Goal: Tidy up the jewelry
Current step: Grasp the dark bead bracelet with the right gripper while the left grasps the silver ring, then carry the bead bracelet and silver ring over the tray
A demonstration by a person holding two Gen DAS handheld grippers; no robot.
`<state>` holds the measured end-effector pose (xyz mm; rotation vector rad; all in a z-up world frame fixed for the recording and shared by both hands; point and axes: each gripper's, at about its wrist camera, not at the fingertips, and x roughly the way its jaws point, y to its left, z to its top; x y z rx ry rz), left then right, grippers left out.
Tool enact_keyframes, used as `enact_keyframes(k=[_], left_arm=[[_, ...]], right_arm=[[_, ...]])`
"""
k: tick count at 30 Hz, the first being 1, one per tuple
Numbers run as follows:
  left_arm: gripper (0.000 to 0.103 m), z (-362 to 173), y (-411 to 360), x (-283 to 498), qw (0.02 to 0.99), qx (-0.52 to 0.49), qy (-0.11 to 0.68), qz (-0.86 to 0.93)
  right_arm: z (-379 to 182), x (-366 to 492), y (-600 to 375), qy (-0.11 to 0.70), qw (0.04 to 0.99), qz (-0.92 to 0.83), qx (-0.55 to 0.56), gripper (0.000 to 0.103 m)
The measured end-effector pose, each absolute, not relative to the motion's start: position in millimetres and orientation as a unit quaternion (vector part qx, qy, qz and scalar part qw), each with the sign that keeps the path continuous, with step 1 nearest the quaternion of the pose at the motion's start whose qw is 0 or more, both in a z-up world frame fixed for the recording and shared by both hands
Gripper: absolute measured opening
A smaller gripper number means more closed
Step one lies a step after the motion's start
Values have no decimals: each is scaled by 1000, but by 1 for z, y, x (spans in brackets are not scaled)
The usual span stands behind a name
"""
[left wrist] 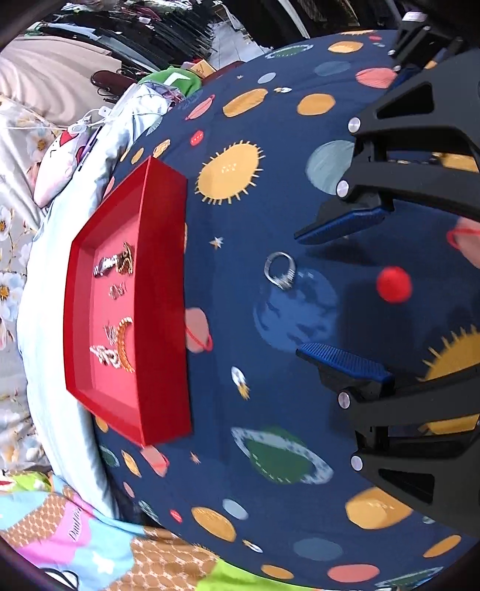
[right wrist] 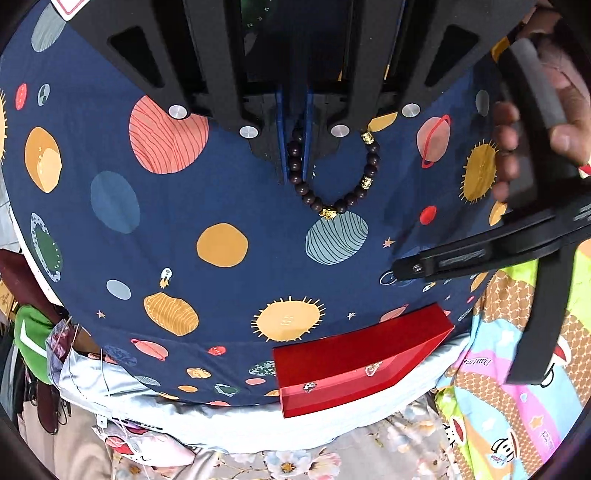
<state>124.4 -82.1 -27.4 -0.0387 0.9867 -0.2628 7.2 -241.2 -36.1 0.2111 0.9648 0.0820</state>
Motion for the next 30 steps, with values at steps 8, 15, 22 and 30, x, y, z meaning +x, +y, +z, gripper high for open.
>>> enact_keyframes(k=[8,15,22,30], left_arm=[[30,-30,-95,132,880,2,460,-117],[8,-30,-101,128,882,14,452,-132],[8,-30,-98,127,879,1,455,-140],[8,-22,-87,122,880,-18,454,-143]], right_arm=[[-37,9,-245,460,879,46,114,7],[-37,12,-245,459,879,48,117,7],[-37,11,-246,459,879,48,118,7],[-34,11,-246,455,881,51,121,7]])
